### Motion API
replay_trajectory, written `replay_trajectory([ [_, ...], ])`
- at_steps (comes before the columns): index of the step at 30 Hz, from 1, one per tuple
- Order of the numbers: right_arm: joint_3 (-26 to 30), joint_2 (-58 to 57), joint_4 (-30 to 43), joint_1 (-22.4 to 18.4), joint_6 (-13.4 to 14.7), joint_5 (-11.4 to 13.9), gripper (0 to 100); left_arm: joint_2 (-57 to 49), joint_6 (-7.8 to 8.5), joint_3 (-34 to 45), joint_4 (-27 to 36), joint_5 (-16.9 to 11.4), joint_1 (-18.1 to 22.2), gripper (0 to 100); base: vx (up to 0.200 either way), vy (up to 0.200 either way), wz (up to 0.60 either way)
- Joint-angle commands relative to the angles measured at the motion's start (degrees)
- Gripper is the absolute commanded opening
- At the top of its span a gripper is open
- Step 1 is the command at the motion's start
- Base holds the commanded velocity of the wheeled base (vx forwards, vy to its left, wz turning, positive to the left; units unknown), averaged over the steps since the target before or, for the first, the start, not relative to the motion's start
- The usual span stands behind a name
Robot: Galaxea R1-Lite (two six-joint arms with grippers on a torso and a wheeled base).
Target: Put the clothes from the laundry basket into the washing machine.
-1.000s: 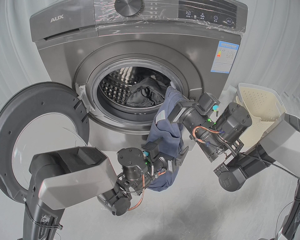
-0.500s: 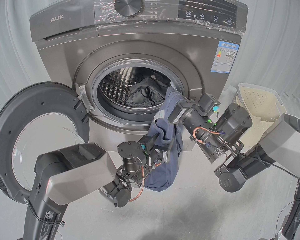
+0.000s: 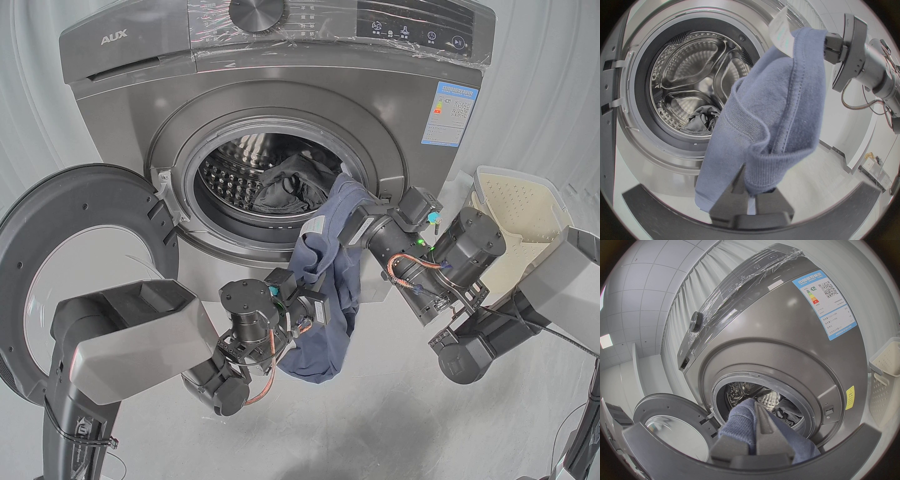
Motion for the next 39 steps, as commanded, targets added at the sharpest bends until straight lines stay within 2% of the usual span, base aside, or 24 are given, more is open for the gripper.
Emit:
replay_trajectory([
  [1, -0.12, 0.17, -0.01, 0.12, 0.01, 0.05, 0, -3.25, 0.11, 4.55, -0.14, -0.36, -0.09, 100, 0.0, 0.0, 0.0],
  [15, 0.05, 0.08, -0.01, 0.2, 0.01, -0.04, 0, -2.99, -0.42, 4.29, -0.67, -0.27, 0.7, 100, 0.0, 0.0, 0.0],
  [29, -0.03, 0.17, 0.07, -0.24, 0.01, -0.04, 0, -4.84, 0.02, 7.98, -1.19, -0.27, 1.85, 100, 0.0, 0.0, 0.0],
  [30, -0.03, 0.17, 0.07, -0.24, 0.01, -0.04, 0, -4.84, 0.02, 7.98, -1.19, -0.27, 1.85, 0, 0.0, 0.0, 0.0],
  [39, 1.37, -0.8, -0.01, -0.41, 0.01, -0.04, 0, -4.57, -0.24, 6.66, -1.72, -0.45, 2.37, 0, 0.0, 0.0, 0.0],
])
